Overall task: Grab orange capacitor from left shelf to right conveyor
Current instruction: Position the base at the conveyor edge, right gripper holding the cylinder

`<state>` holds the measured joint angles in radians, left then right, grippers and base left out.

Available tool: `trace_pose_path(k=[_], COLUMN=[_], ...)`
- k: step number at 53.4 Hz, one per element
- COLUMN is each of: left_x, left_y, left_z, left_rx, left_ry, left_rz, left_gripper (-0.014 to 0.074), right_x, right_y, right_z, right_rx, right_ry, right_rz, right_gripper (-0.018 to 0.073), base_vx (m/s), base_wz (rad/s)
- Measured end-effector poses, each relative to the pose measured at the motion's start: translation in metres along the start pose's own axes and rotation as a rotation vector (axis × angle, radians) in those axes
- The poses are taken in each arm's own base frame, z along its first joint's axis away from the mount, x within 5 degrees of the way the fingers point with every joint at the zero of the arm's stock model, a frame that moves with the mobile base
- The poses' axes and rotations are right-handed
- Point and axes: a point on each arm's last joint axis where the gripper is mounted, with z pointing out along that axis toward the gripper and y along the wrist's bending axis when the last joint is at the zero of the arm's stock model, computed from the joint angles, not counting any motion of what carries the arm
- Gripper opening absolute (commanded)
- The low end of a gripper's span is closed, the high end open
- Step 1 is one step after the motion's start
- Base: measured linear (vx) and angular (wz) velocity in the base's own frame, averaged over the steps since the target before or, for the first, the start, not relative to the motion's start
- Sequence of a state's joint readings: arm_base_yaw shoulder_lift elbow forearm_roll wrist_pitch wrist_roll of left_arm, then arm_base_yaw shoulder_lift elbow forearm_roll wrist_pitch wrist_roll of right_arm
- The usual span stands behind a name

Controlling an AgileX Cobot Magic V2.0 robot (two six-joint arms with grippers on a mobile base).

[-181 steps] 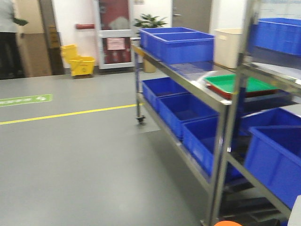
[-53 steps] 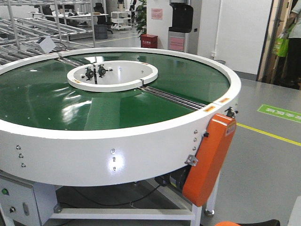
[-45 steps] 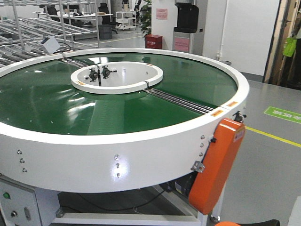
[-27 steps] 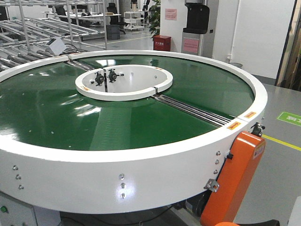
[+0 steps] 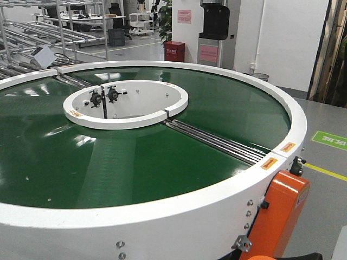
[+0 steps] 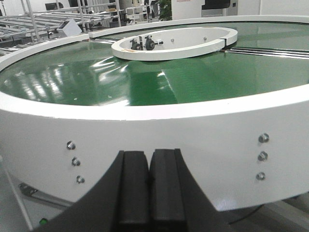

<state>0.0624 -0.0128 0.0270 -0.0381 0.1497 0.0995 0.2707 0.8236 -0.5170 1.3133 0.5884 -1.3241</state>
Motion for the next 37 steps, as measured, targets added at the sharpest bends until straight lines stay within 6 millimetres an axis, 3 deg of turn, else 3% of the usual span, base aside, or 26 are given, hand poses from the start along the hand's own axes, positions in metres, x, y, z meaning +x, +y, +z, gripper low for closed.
trace_pose_path(k=[37], left_x=[0.0], left_y=[0.0], left_z=[0.0], left_rx=[0.0], left_ry=[0.0], left_rz=[0.0], left_gripper=[-0.0006], right_x=[0.0], right_y=[0.0], right_z=[0.0], right_rx=[0.0], right_ry=[0.0], right_rz=[0.0], right_gripper=[0.0333], base_vx=[0.24], base_wz=[0.08])
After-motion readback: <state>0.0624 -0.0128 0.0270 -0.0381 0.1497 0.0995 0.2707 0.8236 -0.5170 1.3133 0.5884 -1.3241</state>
